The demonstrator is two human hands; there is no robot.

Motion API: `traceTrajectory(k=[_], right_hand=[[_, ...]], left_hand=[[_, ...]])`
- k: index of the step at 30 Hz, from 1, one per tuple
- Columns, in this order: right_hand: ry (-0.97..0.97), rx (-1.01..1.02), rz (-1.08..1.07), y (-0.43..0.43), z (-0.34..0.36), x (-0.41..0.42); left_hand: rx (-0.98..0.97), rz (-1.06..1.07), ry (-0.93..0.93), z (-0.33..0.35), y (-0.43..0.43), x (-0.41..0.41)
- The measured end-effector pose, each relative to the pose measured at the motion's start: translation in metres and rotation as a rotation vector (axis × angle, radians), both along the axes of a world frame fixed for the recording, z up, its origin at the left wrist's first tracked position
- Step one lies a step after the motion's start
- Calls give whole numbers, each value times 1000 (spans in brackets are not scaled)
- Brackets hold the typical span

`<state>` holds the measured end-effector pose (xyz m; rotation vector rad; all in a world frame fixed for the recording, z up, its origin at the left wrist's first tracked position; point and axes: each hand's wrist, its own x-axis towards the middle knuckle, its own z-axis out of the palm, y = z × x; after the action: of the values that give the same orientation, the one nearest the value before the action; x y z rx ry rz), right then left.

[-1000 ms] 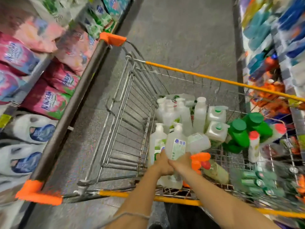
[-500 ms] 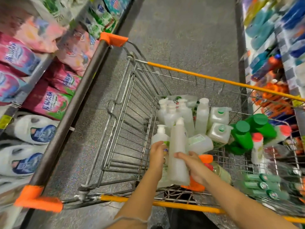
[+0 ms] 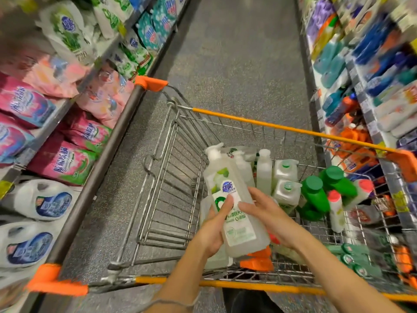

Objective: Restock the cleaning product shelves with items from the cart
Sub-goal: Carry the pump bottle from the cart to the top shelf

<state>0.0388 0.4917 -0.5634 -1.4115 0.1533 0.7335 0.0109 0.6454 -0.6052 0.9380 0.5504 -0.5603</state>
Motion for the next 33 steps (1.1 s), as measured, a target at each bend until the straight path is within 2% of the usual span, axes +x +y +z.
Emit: traceTrajectory(k=[2, 5, 12, 16, 23, 33], right_hand=[[-75, -72, -6, 4, 4, -7], [-122, -62, -105, 7, 9, -19], [-172, 34, -277, 11, 55, -58], [-286, 63, -352, 8, 98, -104], [-462, 95, -530, -7, 162, -219], [-611, -15, -803, -68, 228, -395]], left_hand=[[176, -15, -57, 0, -1, -6], [277, -28, -112, 7, 2, -14], [188, 26, -245, 67, 3, -36], [150, 13, -332, 112, -2, -65], [175, -195, -553, 180, -18, -143], [-16, -418, -670, 242, -105, -278]])
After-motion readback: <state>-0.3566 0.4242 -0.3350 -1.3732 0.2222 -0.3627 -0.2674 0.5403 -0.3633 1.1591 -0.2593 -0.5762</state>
